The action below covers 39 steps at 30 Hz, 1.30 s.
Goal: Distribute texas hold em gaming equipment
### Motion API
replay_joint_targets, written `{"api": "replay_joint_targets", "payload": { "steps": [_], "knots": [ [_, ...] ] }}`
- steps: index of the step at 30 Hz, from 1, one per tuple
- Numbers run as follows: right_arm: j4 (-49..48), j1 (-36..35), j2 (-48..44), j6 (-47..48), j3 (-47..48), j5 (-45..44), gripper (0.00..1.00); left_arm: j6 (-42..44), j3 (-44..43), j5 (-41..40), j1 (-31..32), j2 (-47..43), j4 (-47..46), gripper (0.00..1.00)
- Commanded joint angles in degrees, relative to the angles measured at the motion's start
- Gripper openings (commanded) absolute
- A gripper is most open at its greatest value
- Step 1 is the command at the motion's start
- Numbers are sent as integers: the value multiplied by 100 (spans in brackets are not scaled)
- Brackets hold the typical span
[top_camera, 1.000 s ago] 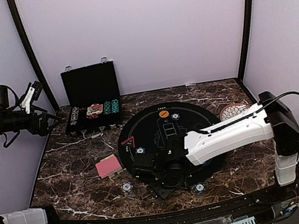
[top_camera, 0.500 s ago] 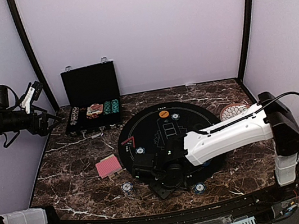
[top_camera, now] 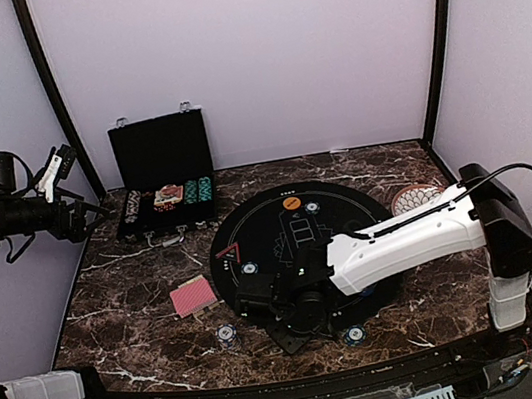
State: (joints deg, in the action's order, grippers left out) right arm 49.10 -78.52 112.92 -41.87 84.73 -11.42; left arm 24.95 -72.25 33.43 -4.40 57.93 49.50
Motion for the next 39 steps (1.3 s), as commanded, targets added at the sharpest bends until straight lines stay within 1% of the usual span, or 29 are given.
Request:
{"api": "replay_joint_targets", "payload": {
  "steps": [1, 11, 19, 26, 28, 34, 39],
  "knots": [
    [-98, 35, -69, -4, -63, -75, 49, 93, -115, -9, -30, -130, 48, 99],
    [-47, 39, -103, -10, -49, -96, 36, 97, -131, 0, -34, -142, 51, 99],
    [177, 43, -210, -10, 177, -156, 33, 105, -132, 26, -32, -129, 58, 99],
    [593, 95, -395, 96, 519, -325, 31, 113, -125, 19, -34, -133, 51, 99],
    [701, 151, -421, 141, 648, -374, 29, 103, -128, 25, -29, -133, 50, 99],
    [869, 487, -495, 345, 1106, -554, 28, 107, -106, 11, -34, -137, 52, 99],
    [945, 1091, -286, 716, 1713, -839, 29, 81, -109, 43, -26, -118, 51, 99]
  ]
}}
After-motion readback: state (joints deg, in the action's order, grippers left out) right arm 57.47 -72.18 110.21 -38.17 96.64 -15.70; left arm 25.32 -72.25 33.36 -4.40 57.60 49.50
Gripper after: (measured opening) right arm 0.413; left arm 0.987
